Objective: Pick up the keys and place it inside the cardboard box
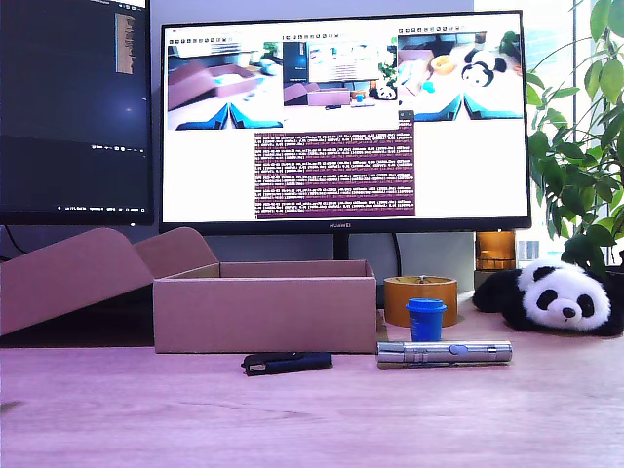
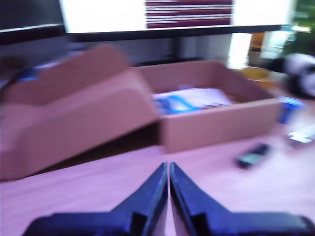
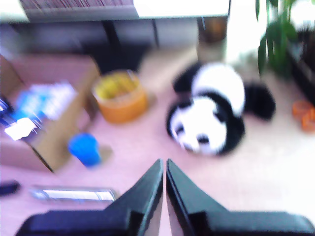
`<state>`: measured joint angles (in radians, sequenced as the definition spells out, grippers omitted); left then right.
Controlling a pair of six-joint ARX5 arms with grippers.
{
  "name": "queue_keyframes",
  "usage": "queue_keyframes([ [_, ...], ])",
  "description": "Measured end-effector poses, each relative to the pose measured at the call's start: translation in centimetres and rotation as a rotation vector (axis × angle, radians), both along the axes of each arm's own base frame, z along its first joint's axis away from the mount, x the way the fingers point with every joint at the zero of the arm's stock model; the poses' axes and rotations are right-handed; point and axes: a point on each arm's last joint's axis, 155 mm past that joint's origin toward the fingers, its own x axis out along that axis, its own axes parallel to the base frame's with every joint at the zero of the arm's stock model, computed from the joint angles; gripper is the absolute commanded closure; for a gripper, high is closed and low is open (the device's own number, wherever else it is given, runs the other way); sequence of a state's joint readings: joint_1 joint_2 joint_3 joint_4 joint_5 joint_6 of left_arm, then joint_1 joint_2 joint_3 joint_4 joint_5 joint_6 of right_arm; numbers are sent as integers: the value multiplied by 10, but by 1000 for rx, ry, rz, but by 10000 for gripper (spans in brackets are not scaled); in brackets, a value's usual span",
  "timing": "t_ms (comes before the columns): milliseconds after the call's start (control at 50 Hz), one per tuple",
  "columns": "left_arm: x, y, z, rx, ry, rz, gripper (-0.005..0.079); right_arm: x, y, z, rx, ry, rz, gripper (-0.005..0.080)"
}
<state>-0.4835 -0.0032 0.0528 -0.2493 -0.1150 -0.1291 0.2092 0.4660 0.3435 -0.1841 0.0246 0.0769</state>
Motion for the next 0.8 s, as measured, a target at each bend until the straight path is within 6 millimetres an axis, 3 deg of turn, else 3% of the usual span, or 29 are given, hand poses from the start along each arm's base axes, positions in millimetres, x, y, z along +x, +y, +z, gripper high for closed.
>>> queue_keyframes([
  [200, 12, 25, -8, -36, 7, 103, 764, -9, -9, 21, 14, -107, -37, 765],
  [500, 21, 69, -7, -71, 8, 273, 764, -14, -20, -40, -32, -63, -79, 765],
  [620, 22, 81, -7, -94, 12, 325, 764, -16, -15, -46, -47, -69, -45, 765],
  [800, 22, 81, -7, -96, 13, 324, 764, -17, -21, -56, -100, -82, -61, 765],
])
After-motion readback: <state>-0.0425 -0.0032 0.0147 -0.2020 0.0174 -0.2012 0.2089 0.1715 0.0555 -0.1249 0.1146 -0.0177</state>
